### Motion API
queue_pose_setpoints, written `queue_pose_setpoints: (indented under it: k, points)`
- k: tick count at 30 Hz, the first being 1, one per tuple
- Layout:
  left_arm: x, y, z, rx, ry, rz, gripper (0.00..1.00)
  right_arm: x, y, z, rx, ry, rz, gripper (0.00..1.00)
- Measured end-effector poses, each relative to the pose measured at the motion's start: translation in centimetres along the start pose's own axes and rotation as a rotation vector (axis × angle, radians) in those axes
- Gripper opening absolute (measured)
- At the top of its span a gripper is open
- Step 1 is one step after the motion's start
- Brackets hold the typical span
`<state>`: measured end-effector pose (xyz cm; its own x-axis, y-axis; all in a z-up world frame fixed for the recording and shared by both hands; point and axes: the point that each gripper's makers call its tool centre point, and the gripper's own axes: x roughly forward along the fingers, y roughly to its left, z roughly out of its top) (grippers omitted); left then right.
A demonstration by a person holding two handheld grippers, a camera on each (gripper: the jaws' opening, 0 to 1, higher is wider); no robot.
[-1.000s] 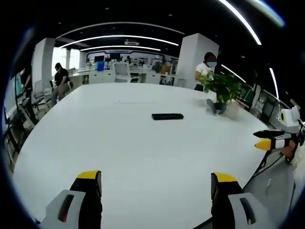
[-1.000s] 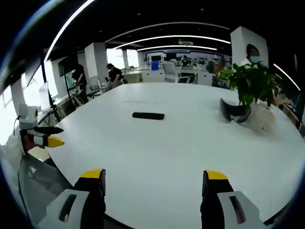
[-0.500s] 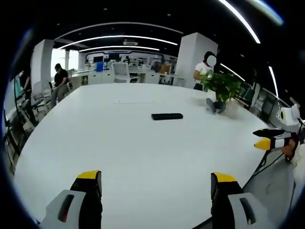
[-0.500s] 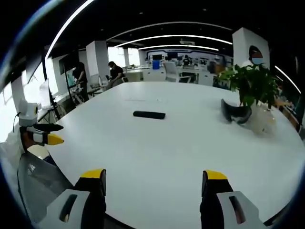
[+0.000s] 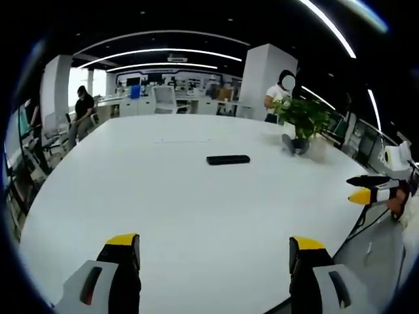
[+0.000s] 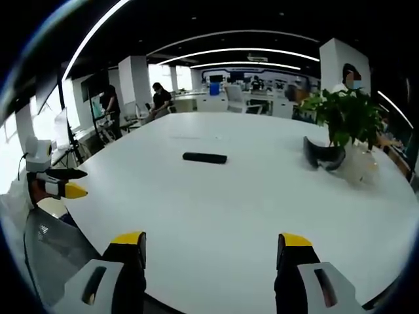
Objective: Press the specified remote control buttons in sequence, fully releasing each button before pressing the next.
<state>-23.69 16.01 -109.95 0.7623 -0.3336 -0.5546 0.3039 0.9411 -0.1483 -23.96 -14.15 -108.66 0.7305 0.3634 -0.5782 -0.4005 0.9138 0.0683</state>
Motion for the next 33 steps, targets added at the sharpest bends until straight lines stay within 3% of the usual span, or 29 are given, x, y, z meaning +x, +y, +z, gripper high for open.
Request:
queue_pose_setpoints:
  k: [33]
  points:
    - [0.17,-0.16,0.33,0.021,0.002,-0.007,0.97,0.04,-0.09,-0.16,-0.009,0.010,-0.003,0.80]
